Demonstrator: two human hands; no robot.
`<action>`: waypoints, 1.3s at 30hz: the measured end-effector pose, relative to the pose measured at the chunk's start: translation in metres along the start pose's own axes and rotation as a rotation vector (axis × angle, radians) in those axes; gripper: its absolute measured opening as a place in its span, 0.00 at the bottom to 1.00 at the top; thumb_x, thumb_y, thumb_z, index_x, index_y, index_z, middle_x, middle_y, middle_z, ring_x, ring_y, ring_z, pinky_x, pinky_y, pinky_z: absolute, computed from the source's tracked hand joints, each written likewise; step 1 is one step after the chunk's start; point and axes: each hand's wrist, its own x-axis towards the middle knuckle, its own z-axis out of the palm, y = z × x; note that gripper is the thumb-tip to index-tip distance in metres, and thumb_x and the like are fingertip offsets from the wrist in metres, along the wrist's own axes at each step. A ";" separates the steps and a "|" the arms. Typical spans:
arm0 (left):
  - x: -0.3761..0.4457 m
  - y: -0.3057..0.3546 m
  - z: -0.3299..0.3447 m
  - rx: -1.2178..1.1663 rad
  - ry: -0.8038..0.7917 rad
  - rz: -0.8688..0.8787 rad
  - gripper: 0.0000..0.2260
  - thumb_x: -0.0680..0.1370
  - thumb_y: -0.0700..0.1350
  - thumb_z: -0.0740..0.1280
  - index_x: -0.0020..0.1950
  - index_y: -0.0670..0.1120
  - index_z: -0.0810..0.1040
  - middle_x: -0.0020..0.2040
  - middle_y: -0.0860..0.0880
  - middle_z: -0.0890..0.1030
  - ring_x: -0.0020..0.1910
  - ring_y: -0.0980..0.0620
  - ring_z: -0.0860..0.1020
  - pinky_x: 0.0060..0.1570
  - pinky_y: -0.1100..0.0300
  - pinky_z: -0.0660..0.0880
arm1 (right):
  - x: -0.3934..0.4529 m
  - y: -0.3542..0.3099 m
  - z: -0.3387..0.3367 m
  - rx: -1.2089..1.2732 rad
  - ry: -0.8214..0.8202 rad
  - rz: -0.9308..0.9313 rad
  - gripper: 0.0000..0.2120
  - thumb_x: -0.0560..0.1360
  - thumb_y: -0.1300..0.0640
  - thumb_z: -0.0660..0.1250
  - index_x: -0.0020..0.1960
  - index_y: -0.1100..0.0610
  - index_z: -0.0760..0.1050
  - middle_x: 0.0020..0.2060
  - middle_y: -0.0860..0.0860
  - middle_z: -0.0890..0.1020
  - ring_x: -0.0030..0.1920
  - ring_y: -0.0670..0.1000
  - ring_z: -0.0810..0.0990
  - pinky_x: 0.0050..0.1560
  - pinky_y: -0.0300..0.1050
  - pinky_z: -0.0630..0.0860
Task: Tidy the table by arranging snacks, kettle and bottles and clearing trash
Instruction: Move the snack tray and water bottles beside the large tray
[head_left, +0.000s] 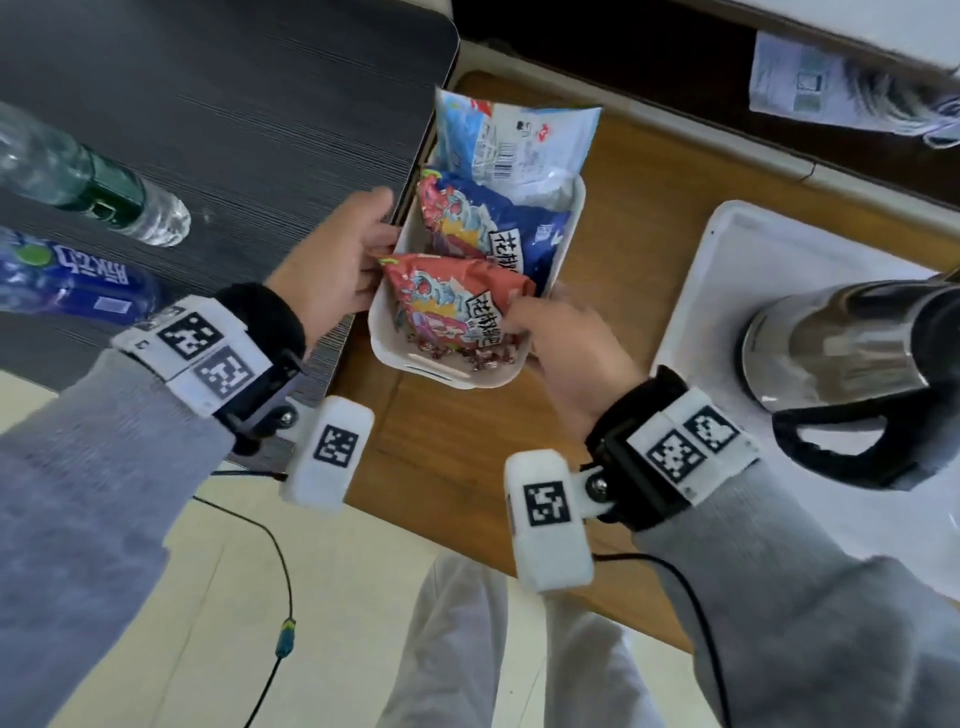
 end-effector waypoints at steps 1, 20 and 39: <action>0.000 -0.002 -0.005 -0.008 0.000 -0.016 0.20 0.83 0.60 0.49 0.50 0.52 0.77 0.50 0.52 0.81 0.53 0.56 0.78 0.53 0.61 0.72 | 0.003 -0.001 0.005 -0.001 -0.007 0.010 0.29 0.66 0.56 0.64 0.67 0.52 0.71 0.57 0.49 0.85 0.59 0.53 0.84 0.60 0.53 0.79; -0.021 -0.051 -0.122 0.042 0.368 -0.030 0.45 0.67 0.77 0.52 0.74 0.49 0.68 0.75 0.46 0.70 0.74 0.46 0.67 0.74 0.43 0.61 | 0.036 -0.005 0.132 0.094 -0.104 -0.016 0.24 0.65 0.52 0.65 0.60 0.52 0.78 0.55 0.48 0.87 0.57 0.50 0.84 0.60 0.50 0.79; -0.082 -0.153 -0.207 -0.271 0.458 -0.152 0.28 0.71 0.75 0.50 0.56 0.59 0.77 0.57 0.56 0.81 0.59 0.55 0.77 0.68 0.53 0.67 | 0.043 0.016 0.269 -0.279 -0.441 -0.131 0.35 0.64 0.48 0.71 0.71 0.46 0.71 0.60 0.47 0.85 0.63 0.54 0.83 0.69 0.61 0.76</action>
